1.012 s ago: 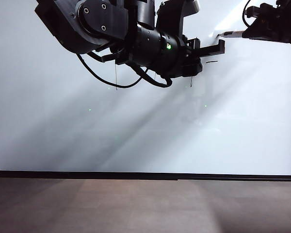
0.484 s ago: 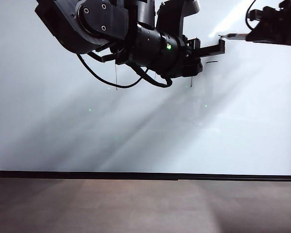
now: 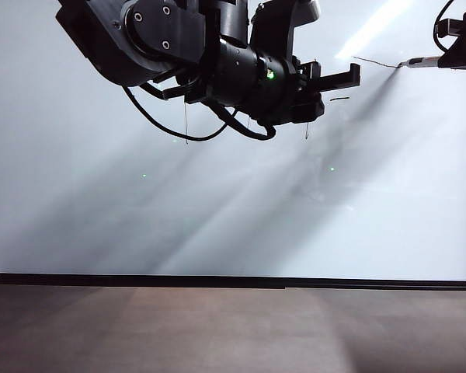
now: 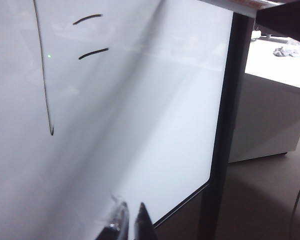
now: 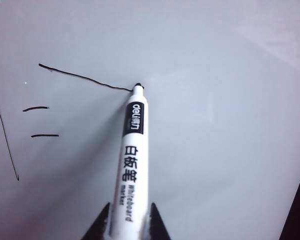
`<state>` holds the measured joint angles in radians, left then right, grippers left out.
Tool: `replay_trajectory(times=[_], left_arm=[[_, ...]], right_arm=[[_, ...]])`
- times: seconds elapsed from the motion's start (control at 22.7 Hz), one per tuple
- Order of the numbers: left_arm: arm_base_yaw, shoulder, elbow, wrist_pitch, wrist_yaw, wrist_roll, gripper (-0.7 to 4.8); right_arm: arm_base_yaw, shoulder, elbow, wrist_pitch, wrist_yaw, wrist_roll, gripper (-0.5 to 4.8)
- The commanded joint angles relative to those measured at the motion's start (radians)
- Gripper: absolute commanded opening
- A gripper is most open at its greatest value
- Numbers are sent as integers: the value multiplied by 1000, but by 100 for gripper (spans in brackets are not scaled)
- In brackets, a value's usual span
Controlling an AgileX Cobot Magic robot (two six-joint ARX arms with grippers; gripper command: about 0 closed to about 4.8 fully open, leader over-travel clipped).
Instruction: Reach to the right to find the marker pen, pick it up, and write the answer to the math problem on the whiteboard.
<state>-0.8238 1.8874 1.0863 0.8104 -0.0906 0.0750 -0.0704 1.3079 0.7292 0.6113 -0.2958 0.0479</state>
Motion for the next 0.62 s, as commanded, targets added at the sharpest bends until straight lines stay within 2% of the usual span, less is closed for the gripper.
replay_trajectory(times=[0.04,0.62], left_arm=[[-3,-2,3,9,0,3,27],[-3,-2,3,6,0,3,27]], right_arm=[[5,-4,3,3,2,3,-9],[10,34,-43,-54,16,3,-9]])
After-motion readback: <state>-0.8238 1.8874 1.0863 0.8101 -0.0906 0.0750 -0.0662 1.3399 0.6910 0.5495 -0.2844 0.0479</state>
